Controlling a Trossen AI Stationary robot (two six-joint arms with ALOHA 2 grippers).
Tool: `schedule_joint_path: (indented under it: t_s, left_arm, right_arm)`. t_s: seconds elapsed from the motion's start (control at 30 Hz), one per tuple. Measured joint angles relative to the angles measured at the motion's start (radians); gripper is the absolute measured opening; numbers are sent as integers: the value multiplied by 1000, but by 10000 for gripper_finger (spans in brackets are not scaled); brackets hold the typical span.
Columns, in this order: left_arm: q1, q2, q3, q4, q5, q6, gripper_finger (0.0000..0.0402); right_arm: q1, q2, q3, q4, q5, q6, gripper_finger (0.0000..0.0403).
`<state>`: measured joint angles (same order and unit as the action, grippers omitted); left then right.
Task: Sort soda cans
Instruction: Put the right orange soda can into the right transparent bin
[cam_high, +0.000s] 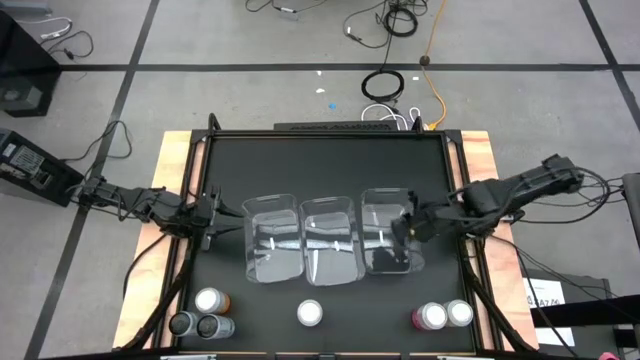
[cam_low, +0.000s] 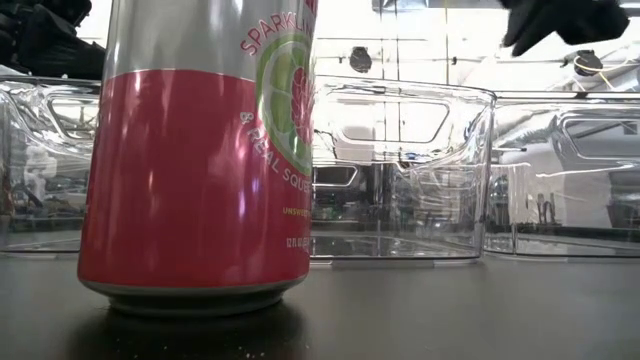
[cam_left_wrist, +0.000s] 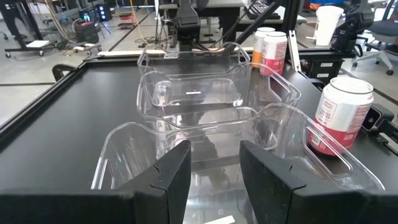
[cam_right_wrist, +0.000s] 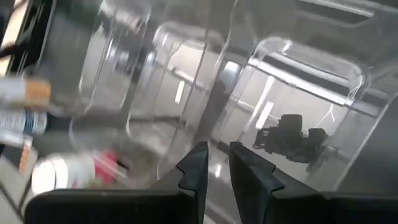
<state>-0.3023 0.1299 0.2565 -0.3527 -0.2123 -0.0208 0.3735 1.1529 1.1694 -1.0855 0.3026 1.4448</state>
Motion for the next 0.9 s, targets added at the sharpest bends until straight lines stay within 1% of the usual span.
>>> schedule_joint_path:
  t_s: [0.2,0.33,0.4,0.5,0.57,0.7,0.8,0.9]
  left_arm:
    - [0,0,0,4,0,0,148]
    - [0,0,0,4,0,0,148]
    - [0,0,0,4,0,0,148]
    - [0,0,0,4,0,0,148]
    - [0,0,0,4,0,0,148]
    - [0,0,0,4,0,0,148]
    - [0,0,0,4,0,-1,148]
    - [0,0,0,4,0,-1,148]
  right_arm:
    - [109,-34,0,-38,-84,-91,59]
    - [151,-37,0,-82,-210,-179,59]
    - [162,-36,0,-88,-253,-219,59]
    - [166,-37,0,-87,-258,-273,59]
    - [165,-36,0,-96,-249,-279,59]
    - [165,-36,0,-175,-251,-263,61]
    - [165,-36,0,-244,-256,-256,72]
    - [165,-36,0,-295,-256,-257,94]
